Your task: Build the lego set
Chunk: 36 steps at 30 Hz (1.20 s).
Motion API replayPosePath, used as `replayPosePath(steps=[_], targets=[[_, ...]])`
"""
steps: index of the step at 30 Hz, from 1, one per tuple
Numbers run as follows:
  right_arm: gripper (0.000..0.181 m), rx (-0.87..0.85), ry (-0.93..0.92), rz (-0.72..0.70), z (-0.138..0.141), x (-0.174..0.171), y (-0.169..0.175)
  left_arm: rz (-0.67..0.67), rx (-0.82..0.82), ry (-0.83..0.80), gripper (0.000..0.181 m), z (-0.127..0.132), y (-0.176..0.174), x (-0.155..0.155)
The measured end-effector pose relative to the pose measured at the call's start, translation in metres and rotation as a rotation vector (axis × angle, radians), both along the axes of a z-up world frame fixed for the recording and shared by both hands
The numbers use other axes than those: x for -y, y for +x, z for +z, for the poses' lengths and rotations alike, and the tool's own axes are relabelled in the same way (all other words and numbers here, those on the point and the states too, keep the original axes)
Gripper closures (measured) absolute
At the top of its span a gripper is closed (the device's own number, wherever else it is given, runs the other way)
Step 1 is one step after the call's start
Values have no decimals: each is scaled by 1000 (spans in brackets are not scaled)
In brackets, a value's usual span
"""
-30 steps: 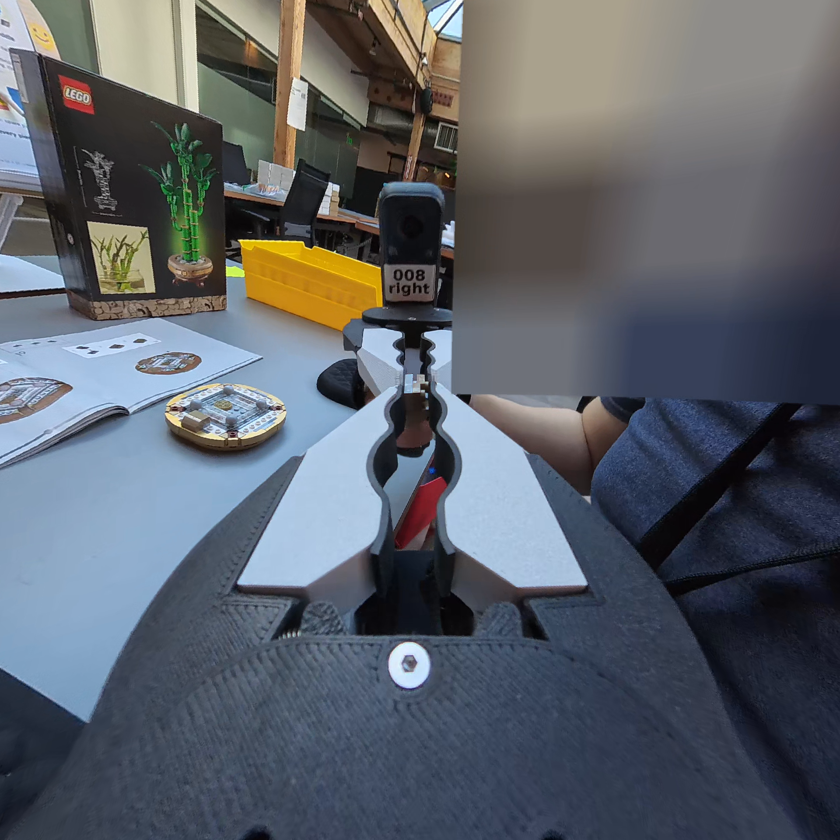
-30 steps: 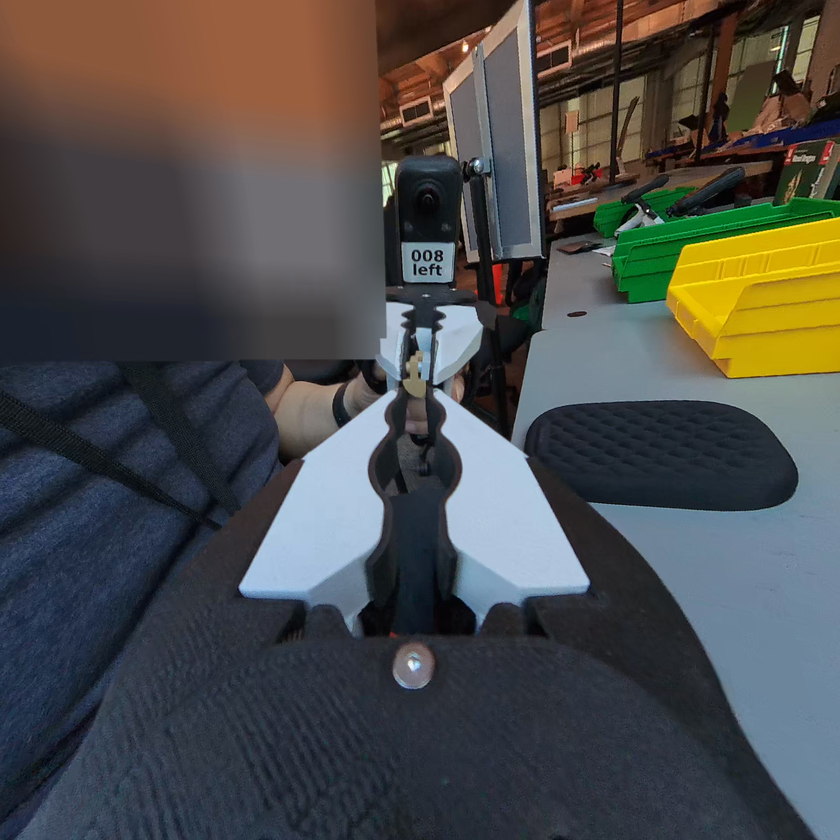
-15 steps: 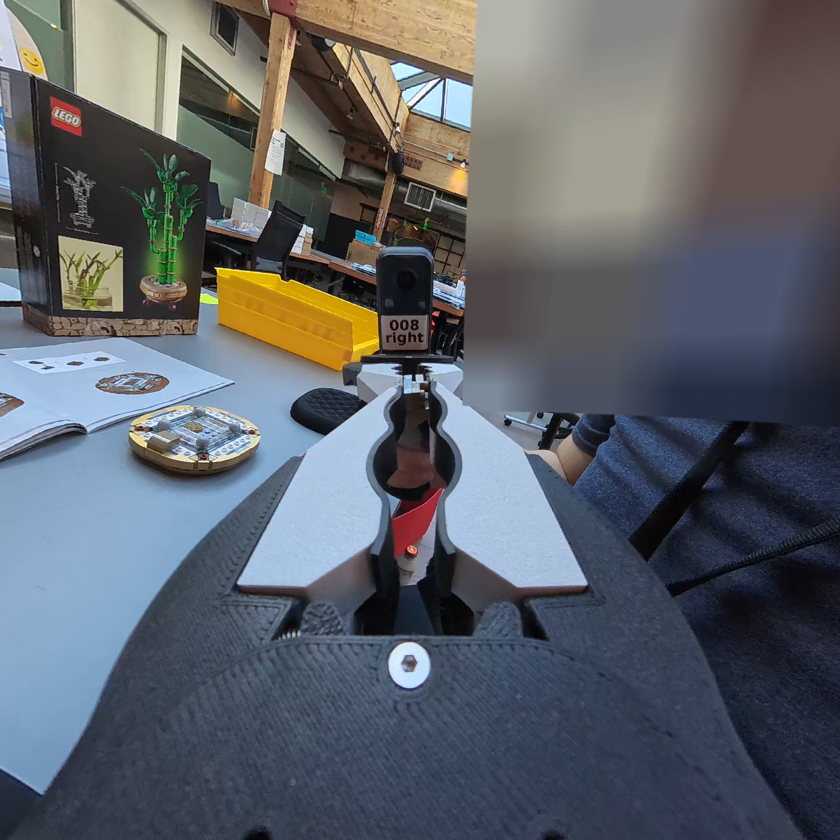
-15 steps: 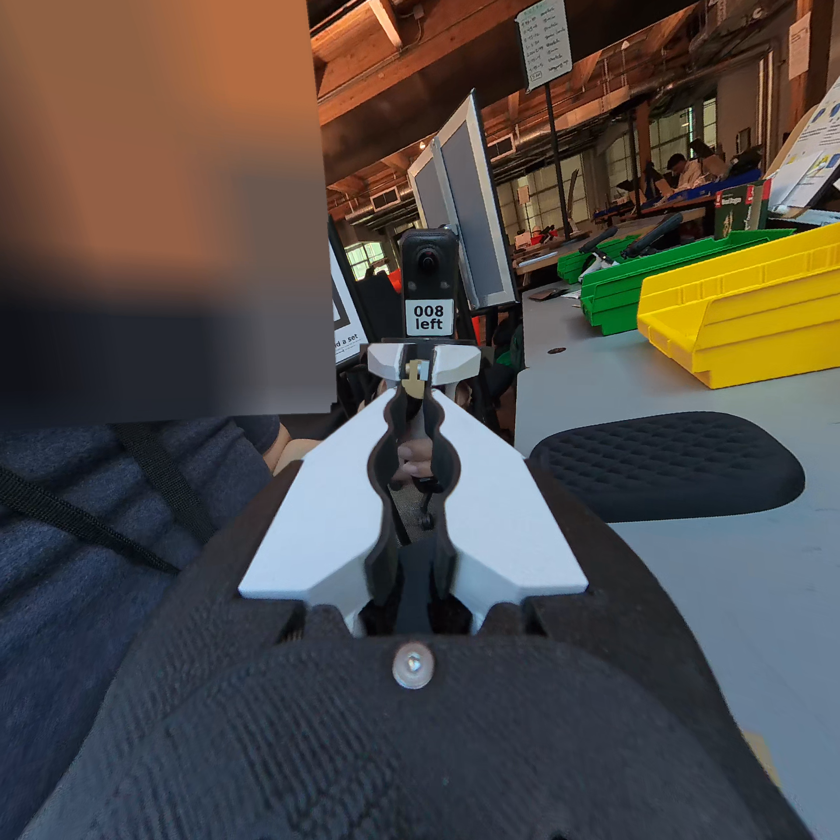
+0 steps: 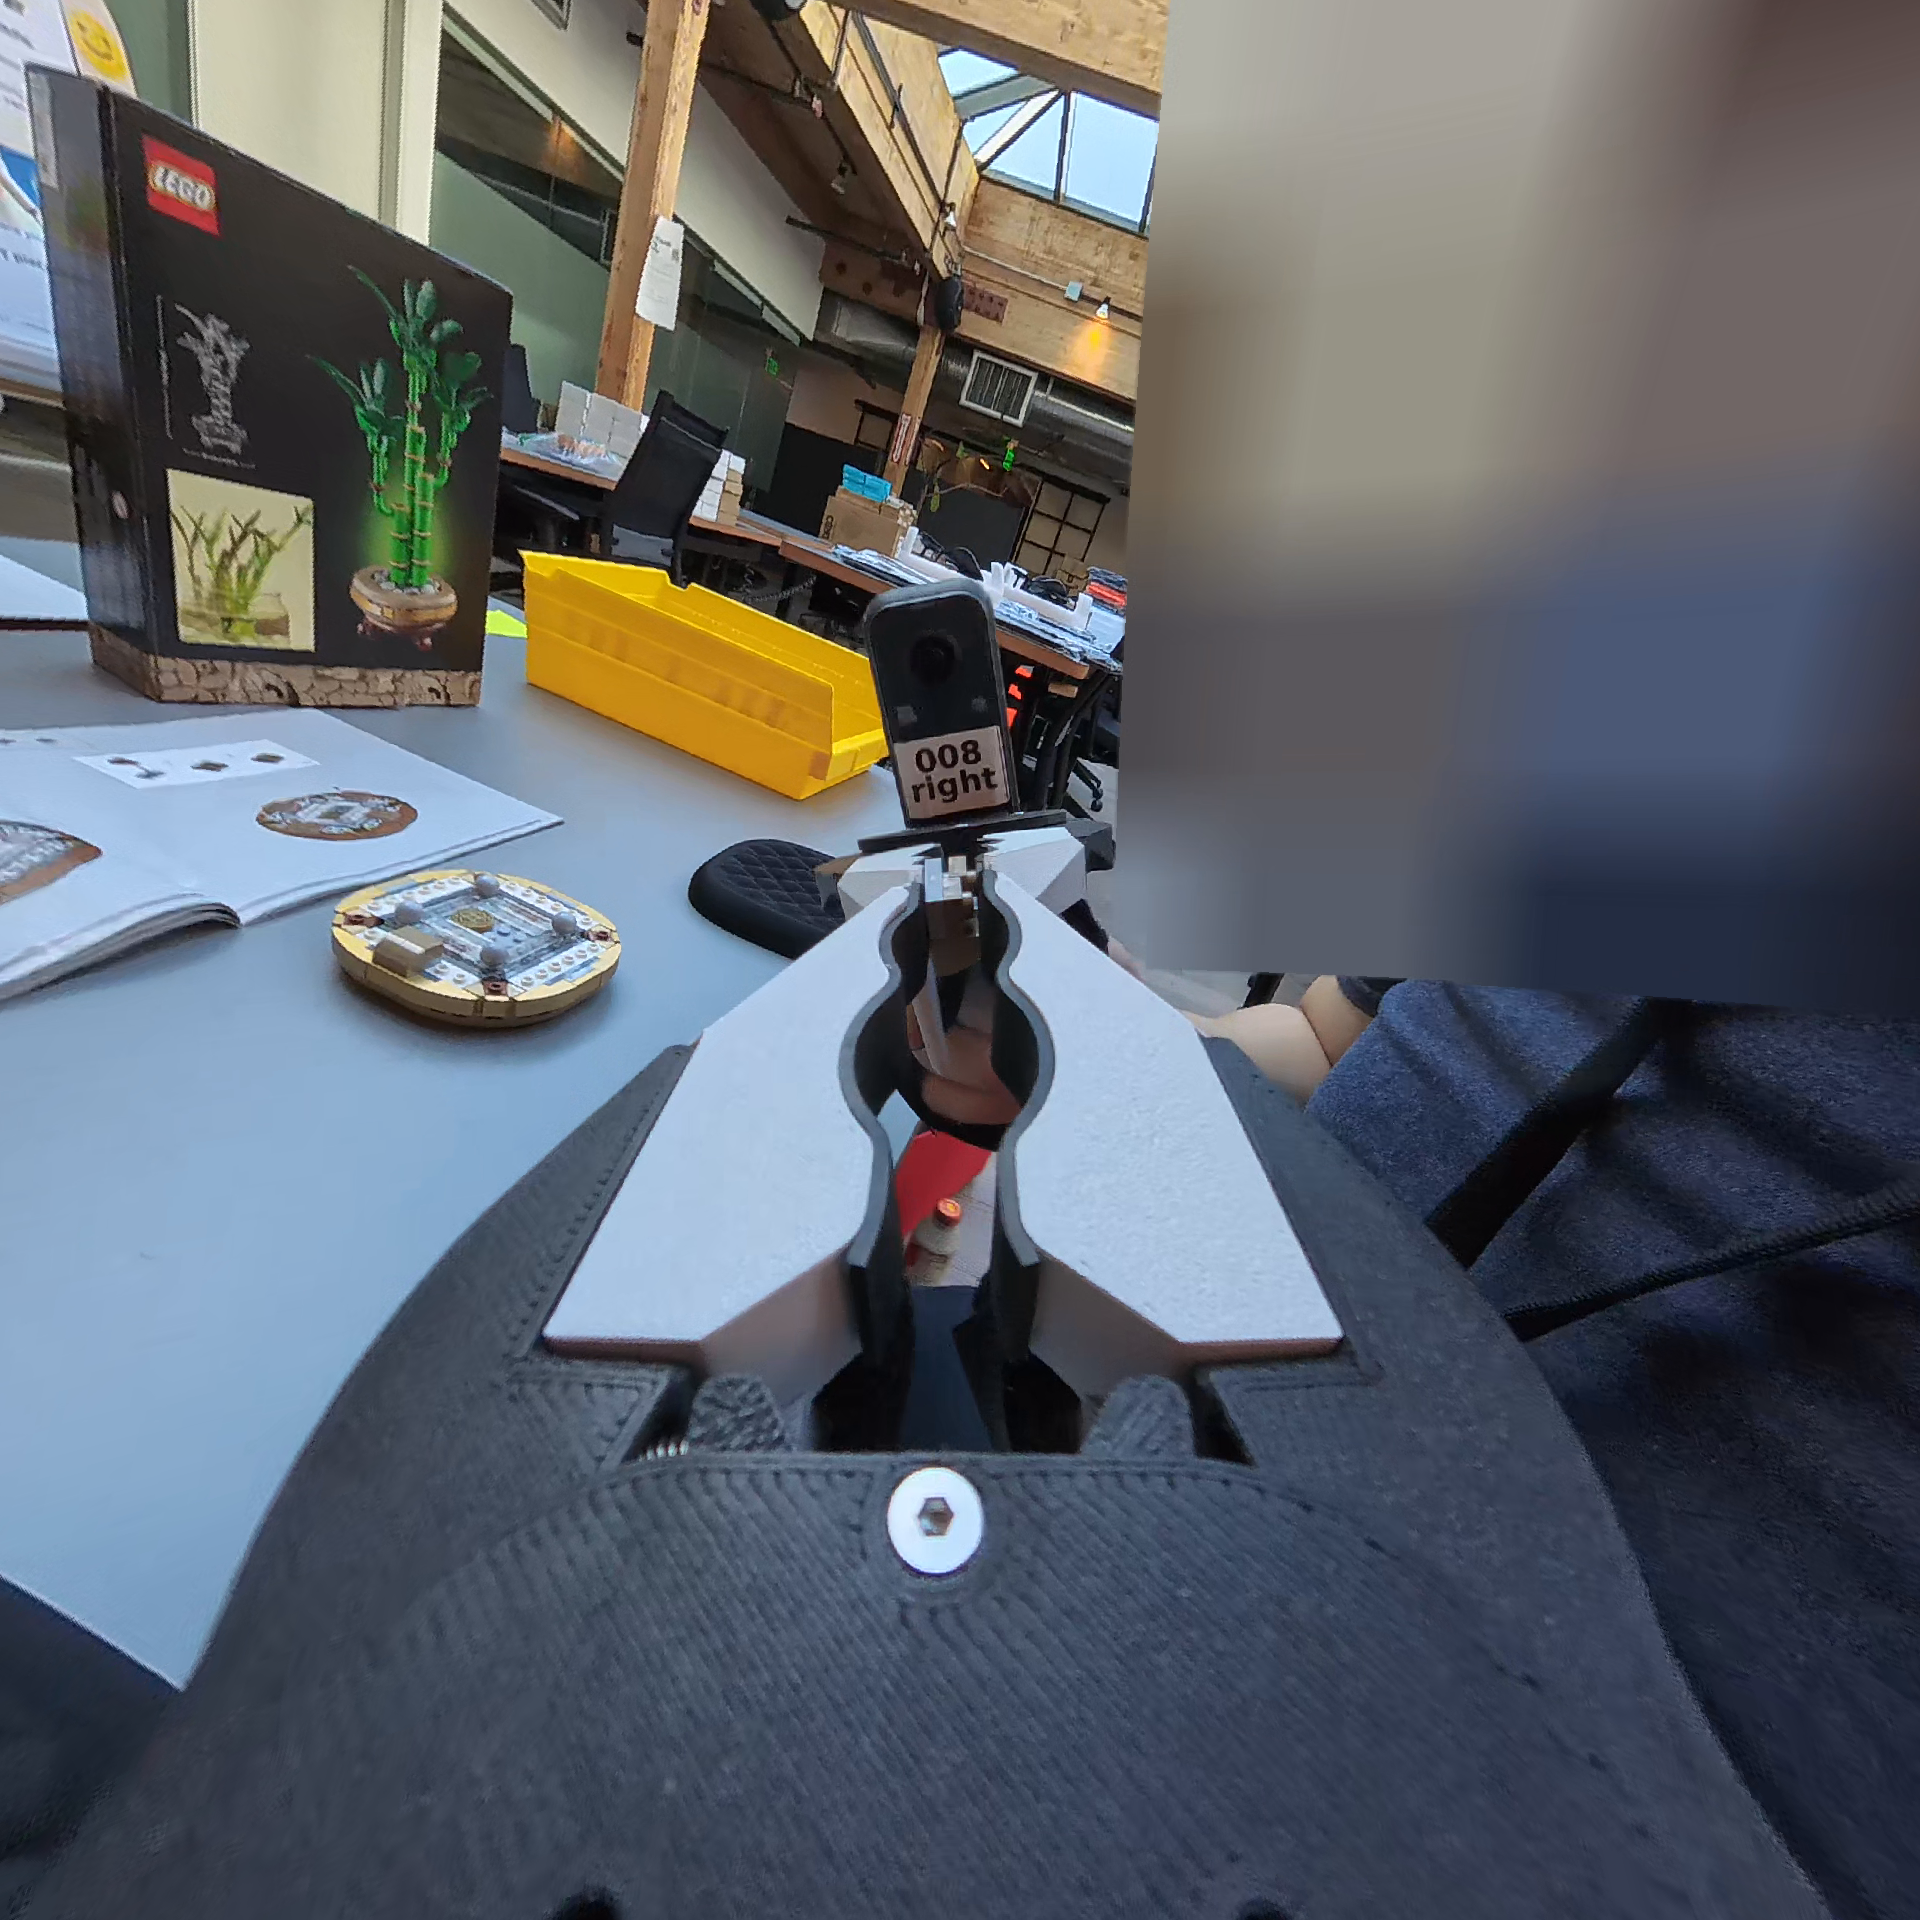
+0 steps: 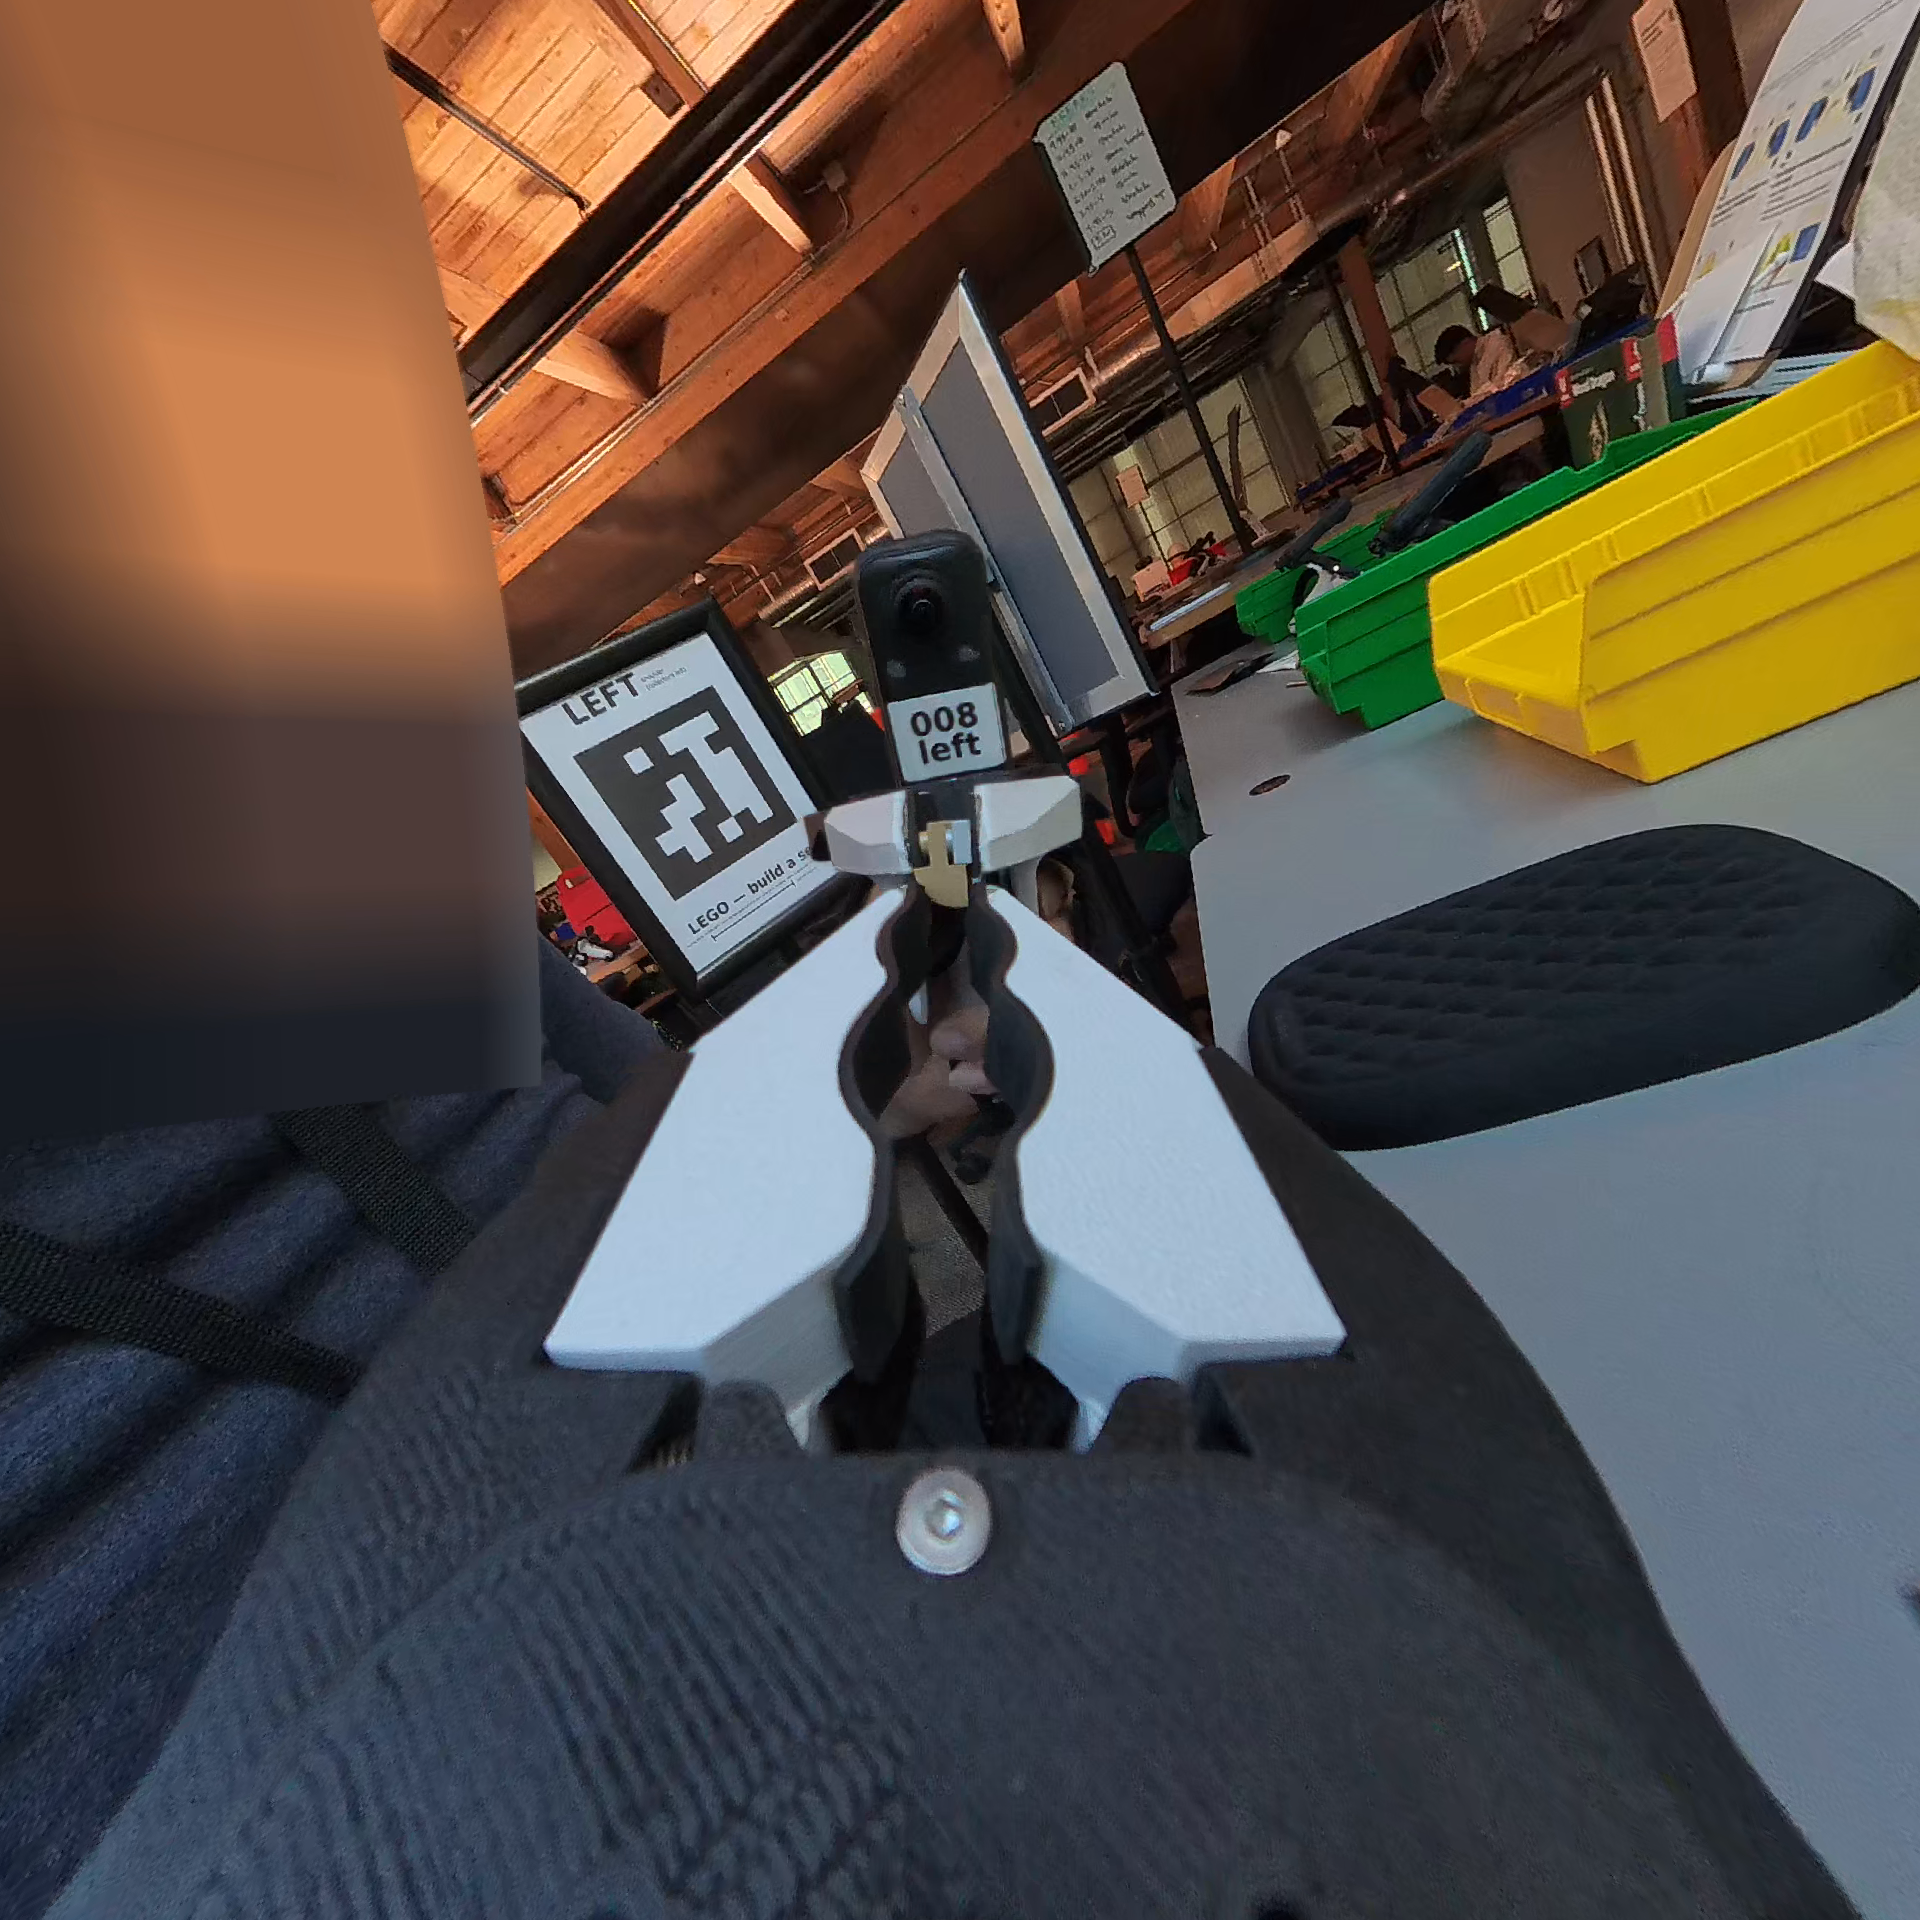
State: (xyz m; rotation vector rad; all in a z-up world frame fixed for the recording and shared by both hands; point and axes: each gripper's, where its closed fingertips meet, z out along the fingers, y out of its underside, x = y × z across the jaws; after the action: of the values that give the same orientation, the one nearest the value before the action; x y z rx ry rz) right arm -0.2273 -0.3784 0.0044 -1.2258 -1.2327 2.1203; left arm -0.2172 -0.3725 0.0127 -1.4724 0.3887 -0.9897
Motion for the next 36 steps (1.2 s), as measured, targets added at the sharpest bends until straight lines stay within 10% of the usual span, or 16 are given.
replayPosePath(steps=[36], targets=[[175, 48, 124, 108, 6, -10, 3, -30, -97, -89, 174, -9, 7, -3]])
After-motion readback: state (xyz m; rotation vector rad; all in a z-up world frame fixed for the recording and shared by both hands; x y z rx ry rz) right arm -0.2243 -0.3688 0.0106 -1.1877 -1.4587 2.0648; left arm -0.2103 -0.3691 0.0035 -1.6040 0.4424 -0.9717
